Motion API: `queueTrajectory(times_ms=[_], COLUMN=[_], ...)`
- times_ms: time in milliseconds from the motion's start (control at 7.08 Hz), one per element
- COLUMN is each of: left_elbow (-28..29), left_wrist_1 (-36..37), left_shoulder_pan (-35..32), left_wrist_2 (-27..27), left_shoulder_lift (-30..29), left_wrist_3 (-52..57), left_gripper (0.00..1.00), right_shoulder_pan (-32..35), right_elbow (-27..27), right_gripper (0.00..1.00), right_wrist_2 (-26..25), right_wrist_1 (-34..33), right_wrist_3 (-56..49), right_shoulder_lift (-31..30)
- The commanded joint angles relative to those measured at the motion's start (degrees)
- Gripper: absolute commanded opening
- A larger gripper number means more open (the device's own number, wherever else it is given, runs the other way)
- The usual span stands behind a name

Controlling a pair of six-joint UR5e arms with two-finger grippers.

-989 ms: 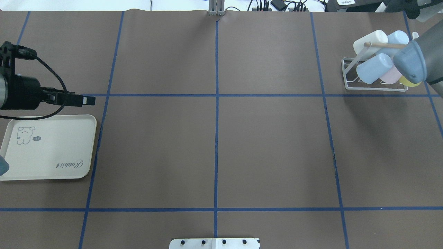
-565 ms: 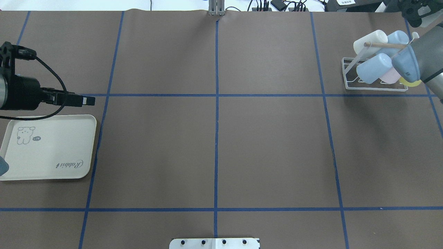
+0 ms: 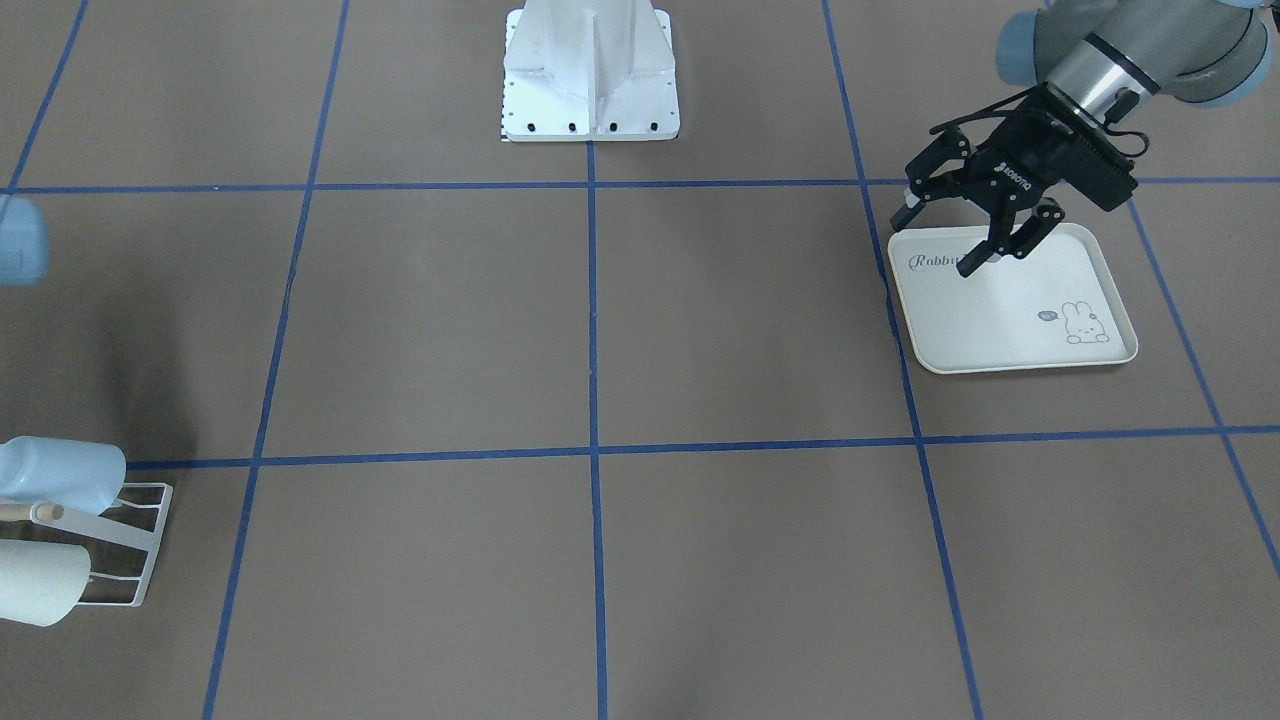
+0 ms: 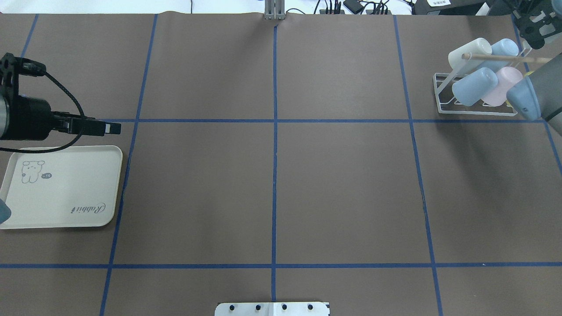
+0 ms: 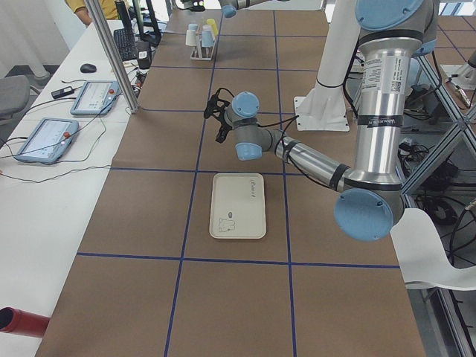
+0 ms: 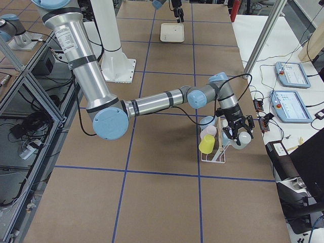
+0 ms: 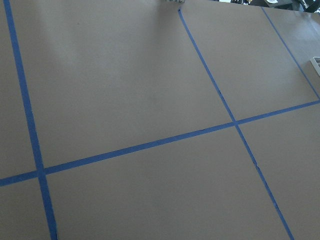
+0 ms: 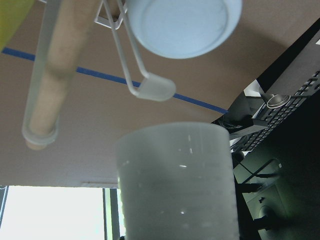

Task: Transfer IKEA cup to right arm and place on rack

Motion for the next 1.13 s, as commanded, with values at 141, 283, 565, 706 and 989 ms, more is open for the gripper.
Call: queueTrajectory(times_ms=[141,283,565,706,989], left_elbow=[-0.2,-0.2,-0.3,-0.6,-1.4], left_wrist_1=[0.0,0.0,-0.1,-0.1,-0.1], left_shoulder_pan=[0.0,-0.1,-0.1,-0.1,0.0], left_wrist_2=[-0.1,-0.1,-0.2,-0.3,-0.3], left_shoulder_lift=[0.0,0.0,0.1,0.2,0.8], left_wrist_3=[0.0,0.0,0.0,-0.1,-0.1], left_gripper=[1.00,1.00,1.00,1.00,1.00], right_shoulder_pan=[-2.9,-3.5,-4.8,-5.4,-6.5], right_elbow=[-0.4,-0.4,-0.7,-0.7,-0.9], right_gripper=[0.00,0.00,0.00,0.00,0.00], right_wrist_2=[-4.3,-5.4,-7.5,-8.5,-10.8], right_wrist_1=[0.7,0.8,0.8,0.8,0.8], right_wrist_3=[0.4,0.2,0.4,0.5,0.5], right_shoulder_lift=[-0.7,-1.3,-1.3,-1.3,-1.7])
